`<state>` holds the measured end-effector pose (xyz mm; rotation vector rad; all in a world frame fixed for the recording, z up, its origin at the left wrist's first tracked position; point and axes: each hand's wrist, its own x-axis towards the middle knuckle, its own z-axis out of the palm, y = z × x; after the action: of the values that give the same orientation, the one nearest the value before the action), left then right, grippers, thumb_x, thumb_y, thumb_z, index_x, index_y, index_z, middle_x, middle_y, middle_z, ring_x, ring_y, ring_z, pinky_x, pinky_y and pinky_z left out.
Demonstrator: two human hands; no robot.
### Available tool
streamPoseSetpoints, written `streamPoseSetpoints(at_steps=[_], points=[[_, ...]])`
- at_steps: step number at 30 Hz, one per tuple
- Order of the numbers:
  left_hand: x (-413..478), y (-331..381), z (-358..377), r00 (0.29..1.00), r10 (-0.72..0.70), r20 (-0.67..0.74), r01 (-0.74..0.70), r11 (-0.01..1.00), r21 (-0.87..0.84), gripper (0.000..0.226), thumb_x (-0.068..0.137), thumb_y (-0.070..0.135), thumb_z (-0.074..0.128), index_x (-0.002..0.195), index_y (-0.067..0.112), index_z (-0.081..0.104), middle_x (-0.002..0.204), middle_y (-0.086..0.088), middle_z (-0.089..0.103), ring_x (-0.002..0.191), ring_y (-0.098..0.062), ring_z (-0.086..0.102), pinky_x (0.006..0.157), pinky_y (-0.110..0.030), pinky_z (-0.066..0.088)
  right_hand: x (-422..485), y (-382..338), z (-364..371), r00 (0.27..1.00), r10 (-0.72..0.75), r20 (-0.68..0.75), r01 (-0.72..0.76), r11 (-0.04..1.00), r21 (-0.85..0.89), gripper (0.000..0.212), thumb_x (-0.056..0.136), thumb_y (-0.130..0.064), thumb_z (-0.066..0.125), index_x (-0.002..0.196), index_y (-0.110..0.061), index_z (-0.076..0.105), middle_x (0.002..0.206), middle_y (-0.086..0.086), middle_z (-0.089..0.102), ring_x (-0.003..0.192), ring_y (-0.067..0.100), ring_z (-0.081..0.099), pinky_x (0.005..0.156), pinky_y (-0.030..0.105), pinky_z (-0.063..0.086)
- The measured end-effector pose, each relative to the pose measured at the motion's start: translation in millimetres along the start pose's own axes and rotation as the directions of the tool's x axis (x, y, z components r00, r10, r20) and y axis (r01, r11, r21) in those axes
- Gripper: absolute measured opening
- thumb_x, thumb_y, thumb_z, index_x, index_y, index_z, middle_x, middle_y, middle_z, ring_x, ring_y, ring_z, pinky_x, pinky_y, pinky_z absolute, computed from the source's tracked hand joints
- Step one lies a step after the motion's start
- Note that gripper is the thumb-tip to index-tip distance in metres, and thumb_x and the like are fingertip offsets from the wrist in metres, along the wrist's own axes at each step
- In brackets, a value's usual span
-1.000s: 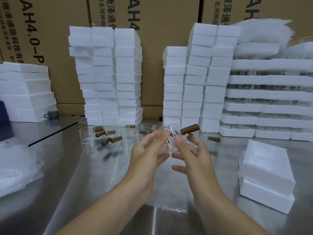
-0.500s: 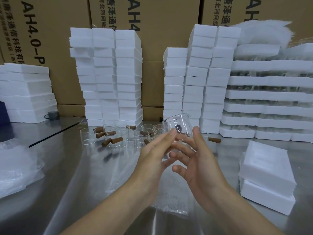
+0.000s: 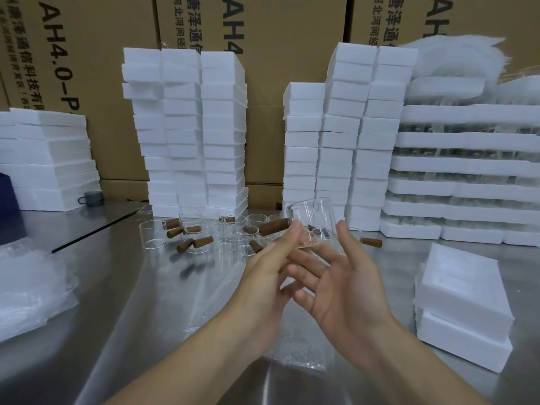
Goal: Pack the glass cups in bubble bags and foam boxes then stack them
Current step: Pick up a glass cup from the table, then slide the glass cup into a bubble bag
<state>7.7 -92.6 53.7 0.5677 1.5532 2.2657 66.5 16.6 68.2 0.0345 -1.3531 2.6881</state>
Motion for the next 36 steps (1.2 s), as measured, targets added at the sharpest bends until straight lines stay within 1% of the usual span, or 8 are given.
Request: streamPoseSetpoints(at_steps=[4, 9, 15, 18, 22, 26, 31, 36], points=[[3, 0, 0, 0.999, -0.022, -0.033, 0.02, 0.998, -0.06, 0.075, 0.067, 0.074, 0.088, 0.119, 0.02, 0.082, 0.117, -0.005, 0.08, 0.11, -0.016, 0.077, 0.1, -0.036, 0.055, 1, 5, 0, 0.999, 0.051, -0.005, -0.052, 0.999, -0.015, 0.079, 0.091, -0.069, 0.057, 0.13, 0.0, 0.065, 0.105, 0.012, 0.076, 0.077, 0.019, 0.072, 0.054, 0.029, 0.053], [0, -1, 1, 0.993, 0.035, -0.111, -0.042, 0.997, -0.058, 0.07, 0.071, 0.066, 0.091, 0.119, 0.015, 0.08, 0.109, -0.002, 0.08, 0.105, -0.015, 0.078, 0.078, -0.025, 0.055, 1, 8, 3, 1.0, 0.023, 0.021, -0.022, 0.999, -0.042, 0.054, 0.087, -0.06, 0.067, 0.109, -0.012, 0.075, 0.107, 0.007, 0.076, 0.089, 0.018, 0.074, 0.054, 0.028, 0.053], [2, 4, 0, 0.999, 0.041, -0.002, -0.041, 0.999, -0.003, 0.067, 0.067, 0.057, 0.094, 0.125, 0.028, 0.078, 0.116, 0.0, 0.08, 0.112, -0.015, 0.076, 0.09, -0.028, 0.054, 4, 12, -2, 0.994, 0.104, 0.022, -0.103, 0.994, -0.018, 0.085, 0.092, -0.076, 0.047, 0.128, -0.003, 0.072, 0.112, 0.012, 0.07, 0.086, 0.018, 0.064, 0.064, 0.03, 0.05], [1, 4, 1, 0.994, 0.112, -0.019, -0.11, 0.99, 0.085, 0.065, 0.063, 0.056, 0.095, 0.124, 0.042, 0.076, 0.123, 0.007, 0.08, 0.119, -0.01, 0.074, 0.104, -0.037, 0.051, 6, 15, -3, 0.987, 0.154, 0.039, -0.152, 0.987, -0.05, 0.087, 0.092, -0.082, 0.038, 0.113, -0.009, 0.081, 0.11, 0.009, 0.074, 0.083, 0.017, 0.066, 0.06, 0.028, 0.049], [6, 0, -2, 0.955, 0.265, -0.131, -0.232, 0.947, 0.222, 0.053, 0.064, 0.047, 0.095, 0.112, 0.043, 0.075, 0.111, 0.017, 0.079, 0.106, -0.003, 0.075, 0.076, -0.02, 0.058, 11, 20, -5, 0.982, 0.158, -0.102, -0.176, 0.963, -0.205, 0.085, 0.095, -0.082, 0.03, 0.098, -0.014, 0.08, 0.085, 0.005, 0.074, 0.069, 0.016, 0.068, 0.059, 0.029, 0.047], [13, -2, -16, 0.839, 0.52, -0.158, -0.363, 0.752, 0.551, 0.059, 0.067, 0.033, 0.093, 0.116, 0.046, 0.062, 0.115, 0.028, 0.067, 0.107, 0.002, 0.066, 0.082, -0.026, 0.057, 11, 17, -10, 0.983, 0.116, -0.145, -0.154, 0.946, -0.284, 0.072, 0.093, -0.082, 0.039, 0.079, -0.026, 0.084, 0.085, 0.003, 0.076, 0.073, 0.016, 0.068, 0.065, 0.031, 0.048], [15, -2, -27, 0.685, 0.722, 0.093, -0.462, 0.332, 0.823, 0.07, 0.08, 0.016, 0.087, 0.126, 0.053, 0.05, 0.125, 0.03, 0.052, 0.122, 0.002, 0.056, 0.085, -0.007, 0.043, 8, 11, -8, 0.993, 0.079, -0.085, -0.108, 0.901, -0.42, 0.055, 0.087, -0.071, 0.061, 0.101, -0.021, 0.079, 0.092, 0.002, 0.077, 0.077, 0.014, 0.071, 0.063, 0.028, 0.053], [18, -1, -32, 0.651, 0.75, 0.118, -0.446, 0.252, 0.859, 0.071, 0.081, 0.02, 0.088, 0.131, 0.053, 0.05, 0.128, 0.034, 0.049, 0.122, -0.001, 0.057, 0.088, -0.018, 0.047, 7, 13, -8, 0.978, -0.209, -0.024, 0.135, 0.709, -0.692, 0.046, 0.101, -0.063, 0.047, 0.103, -0.027, 0.074, 0.088, -0.002, 0.077, 0.073, 0.009, 0.07, 0.064, 0.022, 0.052]])
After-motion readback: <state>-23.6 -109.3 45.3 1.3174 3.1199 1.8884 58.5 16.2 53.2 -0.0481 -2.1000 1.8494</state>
